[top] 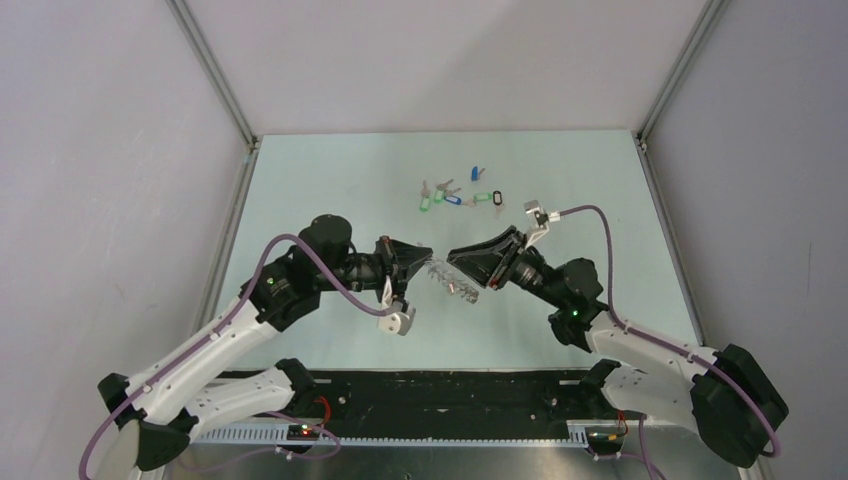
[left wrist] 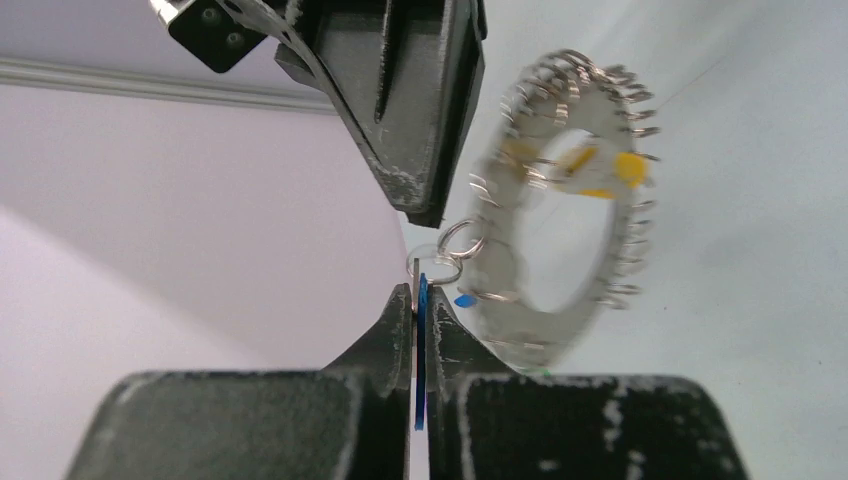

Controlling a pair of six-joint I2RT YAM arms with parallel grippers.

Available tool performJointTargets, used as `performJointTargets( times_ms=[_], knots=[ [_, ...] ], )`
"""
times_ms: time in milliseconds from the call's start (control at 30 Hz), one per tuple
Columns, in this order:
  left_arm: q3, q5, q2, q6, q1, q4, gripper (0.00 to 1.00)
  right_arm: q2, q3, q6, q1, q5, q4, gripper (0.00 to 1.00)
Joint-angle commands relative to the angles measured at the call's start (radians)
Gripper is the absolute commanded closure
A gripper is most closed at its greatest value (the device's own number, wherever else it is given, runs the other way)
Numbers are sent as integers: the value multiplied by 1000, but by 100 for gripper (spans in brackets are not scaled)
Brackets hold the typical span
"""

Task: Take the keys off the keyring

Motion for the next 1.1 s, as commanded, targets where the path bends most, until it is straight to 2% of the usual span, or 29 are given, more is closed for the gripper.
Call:
performJointTargets(
  times_ms=[0,67,267,400,700,1067],
  knots=[
    [6,39,-39,3,1,49,100,-43,6,-87,-26,45,48,52],
    [7,42,-43,0,2,50,100,-65,18,-194,-33,-18,-21,44],
    [6,64,-53,-3,2,51,100,-85,114,-571,-36,-237,-265,42],
    [3,82,-59,-3,1,51,100,-55,180,-694,-48,-300,-331,42],
    [2,108,-67,-4,2,52,100,27,297,-763,-77,-452,-337,47],
    [4,124,-72,-5,2,52,100,136,370,-721,-69,-609,-300,51]
  ],
)
